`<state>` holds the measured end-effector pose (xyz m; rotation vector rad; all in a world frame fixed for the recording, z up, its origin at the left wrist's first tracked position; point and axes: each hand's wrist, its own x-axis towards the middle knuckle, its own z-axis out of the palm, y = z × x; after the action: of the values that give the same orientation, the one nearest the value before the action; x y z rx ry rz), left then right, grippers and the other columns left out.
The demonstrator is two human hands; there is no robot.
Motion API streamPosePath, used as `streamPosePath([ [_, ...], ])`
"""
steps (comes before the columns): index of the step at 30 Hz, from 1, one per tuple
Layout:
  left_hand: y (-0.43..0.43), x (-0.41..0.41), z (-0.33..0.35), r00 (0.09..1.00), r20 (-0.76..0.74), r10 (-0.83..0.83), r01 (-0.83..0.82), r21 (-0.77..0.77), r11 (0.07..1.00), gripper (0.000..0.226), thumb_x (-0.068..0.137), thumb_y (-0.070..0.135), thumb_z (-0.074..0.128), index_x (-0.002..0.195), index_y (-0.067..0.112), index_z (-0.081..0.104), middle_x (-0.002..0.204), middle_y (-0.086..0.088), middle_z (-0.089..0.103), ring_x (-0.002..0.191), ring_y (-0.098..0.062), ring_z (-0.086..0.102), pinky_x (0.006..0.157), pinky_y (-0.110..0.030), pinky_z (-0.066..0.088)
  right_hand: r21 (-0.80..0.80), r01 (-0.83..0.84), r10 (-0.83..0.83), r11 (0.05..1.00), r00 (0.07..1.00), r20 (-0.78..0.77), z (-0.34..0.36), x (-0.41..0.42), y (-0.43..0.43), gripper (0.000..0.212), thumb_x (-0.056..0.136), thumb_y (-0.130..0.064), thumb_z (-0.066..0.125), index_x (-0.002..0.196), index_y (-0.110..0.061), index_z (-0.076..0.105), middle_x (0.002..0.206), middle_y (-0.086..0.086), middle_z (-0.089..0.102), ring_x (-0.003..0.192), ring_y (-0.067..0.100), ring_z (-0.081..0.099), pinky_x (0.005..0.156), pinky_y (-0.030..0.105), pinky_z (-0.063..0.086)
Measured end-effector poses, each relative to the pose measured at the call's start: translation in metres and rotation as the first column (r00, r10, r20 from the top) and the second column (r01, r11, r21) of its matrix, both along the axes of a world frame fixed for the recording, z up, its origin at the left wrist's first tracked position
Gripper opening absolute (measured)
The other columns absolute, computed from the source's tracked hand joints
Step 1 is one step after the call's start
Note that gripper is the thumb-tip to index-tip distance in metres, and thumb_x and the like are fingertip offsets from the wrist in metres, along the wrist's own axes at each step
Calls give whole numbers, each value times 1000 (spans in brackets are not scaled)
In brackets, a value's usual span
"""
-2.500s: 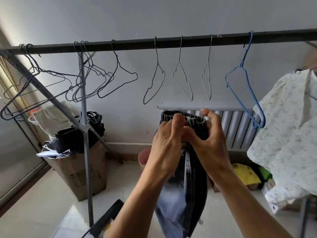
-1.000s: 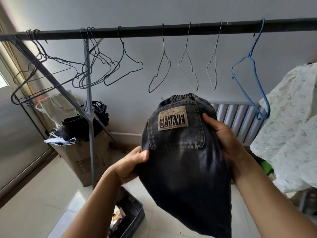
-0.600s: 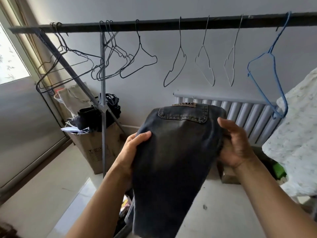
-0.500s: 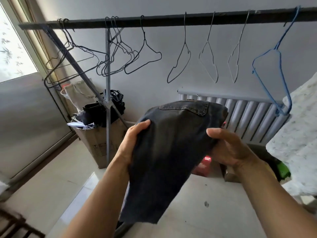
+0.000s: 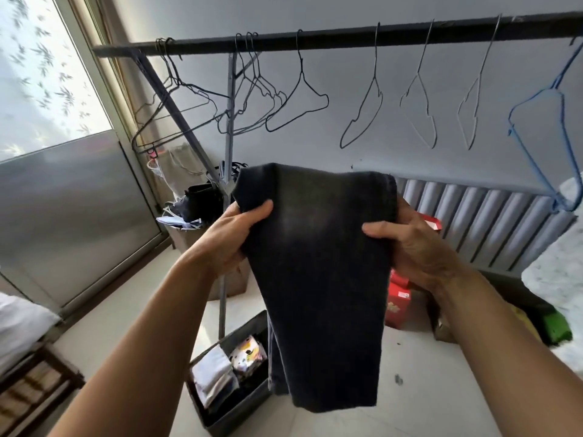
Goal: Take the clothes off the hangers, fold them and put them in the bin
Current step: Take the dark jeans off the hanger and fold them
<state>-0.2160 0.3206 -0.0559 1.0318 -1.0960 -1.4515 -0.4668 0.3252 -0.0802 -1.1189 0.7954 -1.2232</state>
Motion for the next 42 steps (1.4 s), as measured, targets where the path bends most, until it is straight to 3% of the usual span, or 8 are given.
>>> streamPosePath([
  [7,-8,23,3,974,219,-66,85,-77,993,41,83,-2,68,109,25,53,104,3,65,76,-2,72,65,-19,58,-113,269,-283,956,949,-136,7,33,-16,39,93,-3,58,117,-34,60,112,-5,68,103,17,67,83,36,58],
  [12,-25,32,8,939,276,208,-144,-235,961,93,68,21,88,145,18,36,117,-2,63,110,-22,64,95,-37,54,-160,636,-654,755,711,-259,9,52,-39,52,85,-25,73,129,-20,48,125,7,58,112,22,58,96,35,51],
  [17,-34,36,9,965,86,248,-221,-243,945,72,80,16,78,143,31,46,91,-15,63,81,-18,67,89,-37,57,68,500,-498,863,866,-39,14,57,-46,88,60,-44,86,134,-13,51,121,7,60,104,20,61,83,36,54],
  [20,-33,40,7,987,10,158,-151,-235,960,40,83,6,72,120,23,67,87,-10,62,76,-16,67,79,-31,59,39,357,-359,933,925,121,18,51,-45,58,69,-17,79,122,-11,57,95,5,59,78,14,64,62,25,54],
  [26,-31,51,13,979,185,87,-23,-324,946,57,80,-15,66,129,13,59,103,-1,62,81,-2,67,78,-26,59,-112,260,-268,959,962,-58,24,50,-42,46,81,19,55,113,-13,60,91,5,57,84,16,60,72,22,54],
  [31,-33,61,19,617,708,344,67,-483,873,48,83,10,73,128,21,60,101,12,61,94,-3,59,91,-25,49,-468,299,-538,832,644,-545,28,57,-31,27,88,0,64,109,-16,61,92,-6,61,83,3,58,72,4,46],
  [37,-39,69,14,354,776,522,119,-591,798,21,84,30,74,103,27,68,104,3,46,105,-16,42,90,-29,35,-675,304,-737,673,362,-572,22,58,-34,11,91,-16,64,102,-15,64,102,2,58,100,25,58,89,44,50],
  [42,-40,70,19,645,662,381,125,-584,802,15,79,19,80,85,16,66,112,3,56,102,-11,54,81,-25,50,-719,314,-784,620,288,-550,25,53,-45,16,88,-12,67,103,-8,66,112,8,43,113,26,44,97,38,43],
])
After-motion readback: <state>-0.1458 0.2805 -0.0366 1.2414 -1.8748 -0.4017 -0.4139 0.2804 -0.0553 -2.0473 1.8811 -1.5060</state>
